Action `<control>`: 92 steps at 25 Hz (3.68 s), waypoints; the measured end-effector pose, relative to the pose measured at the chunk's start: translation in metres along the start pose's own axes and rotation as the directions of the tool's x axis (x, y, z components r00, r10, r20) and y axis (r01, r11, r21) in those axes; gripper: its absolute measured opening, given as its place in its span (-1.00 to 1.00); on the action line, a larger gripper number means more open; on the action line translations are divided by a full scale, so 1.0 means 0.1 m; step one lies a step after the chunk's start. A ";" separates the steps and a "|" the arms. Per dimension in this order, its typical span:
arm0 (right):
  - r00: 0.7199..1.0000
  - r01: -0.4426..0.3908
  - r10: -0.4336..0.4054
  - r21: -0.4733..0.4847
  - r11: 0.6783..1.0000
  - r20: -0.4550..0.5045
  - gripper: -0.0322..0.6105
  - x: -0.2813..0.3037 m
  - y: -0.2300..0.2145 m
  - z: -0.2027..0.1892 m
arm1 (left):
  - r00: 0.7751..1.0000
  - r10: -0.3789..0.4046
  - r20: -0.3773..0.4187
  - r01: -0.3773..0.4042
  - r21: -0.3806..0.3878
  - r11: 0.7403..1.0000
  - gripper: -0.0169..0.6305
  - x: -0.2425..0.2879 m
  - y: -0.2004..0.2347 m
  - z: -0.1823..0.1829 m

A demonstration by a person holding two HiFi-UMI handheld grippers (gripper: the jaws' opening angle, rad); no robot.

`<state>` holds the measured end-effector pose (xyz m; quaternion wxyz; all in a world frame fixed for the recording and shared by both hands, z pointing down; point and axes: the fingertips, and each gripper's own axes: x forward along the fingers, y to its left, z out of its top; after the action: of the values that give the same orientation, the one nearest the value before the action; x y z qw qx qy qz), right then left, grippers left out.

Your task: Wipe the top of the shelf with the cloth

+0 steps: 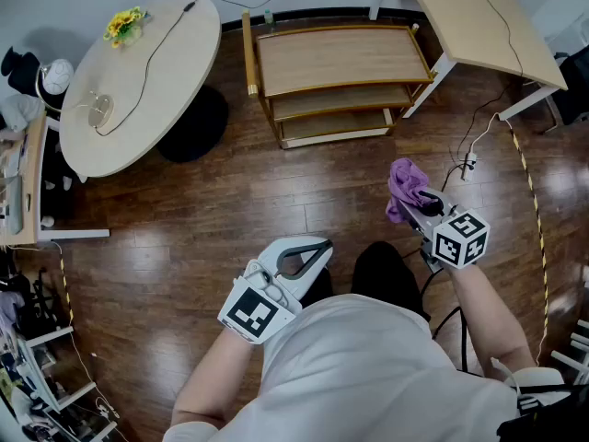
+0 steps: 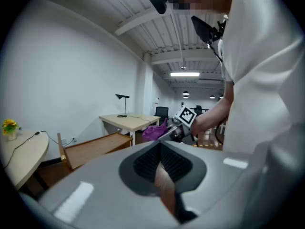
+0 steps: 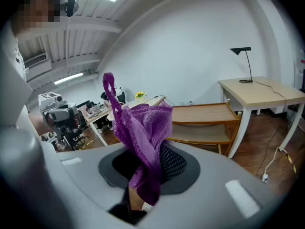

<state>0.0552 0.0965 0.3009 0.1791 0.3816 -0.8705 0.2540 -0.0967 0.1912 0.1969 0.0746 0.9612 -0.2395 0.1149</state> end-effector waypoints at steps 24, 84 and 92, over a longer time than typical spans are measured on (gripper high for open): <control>0.936 -0.230 0.286 0.260 0.938 -0.205 -0.58 5.02 -0.69 -0.55 | 0.964 0.235 -0.125 -0.261 -0.271 0.926 -0.89 0.63 1.94 -0.90; 0.992 -0.031 0.060 0.249 0.968 -0.109 -0.59 4.48 -2.33 -1.00 | 0.992 0.016 -0.128 -0.051 -0.273 0.961 -0.89 1.78 2.13 -1.22; 0.951 -0.243 0.269 0.170 0.955 -0.153 -0.59 5.65 -0.82 -1.04 | 0.982 0.115 -0.150 -0.155 -0.290 0.945 -0.89 1.27 2.27 -1.43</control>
<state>-0.2350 -0.2148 0.6954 0.1910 0.2538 -0.8723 0.3718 -0.1224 -0.0353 0.3872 0.2272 0.9103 -0.3140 0.1451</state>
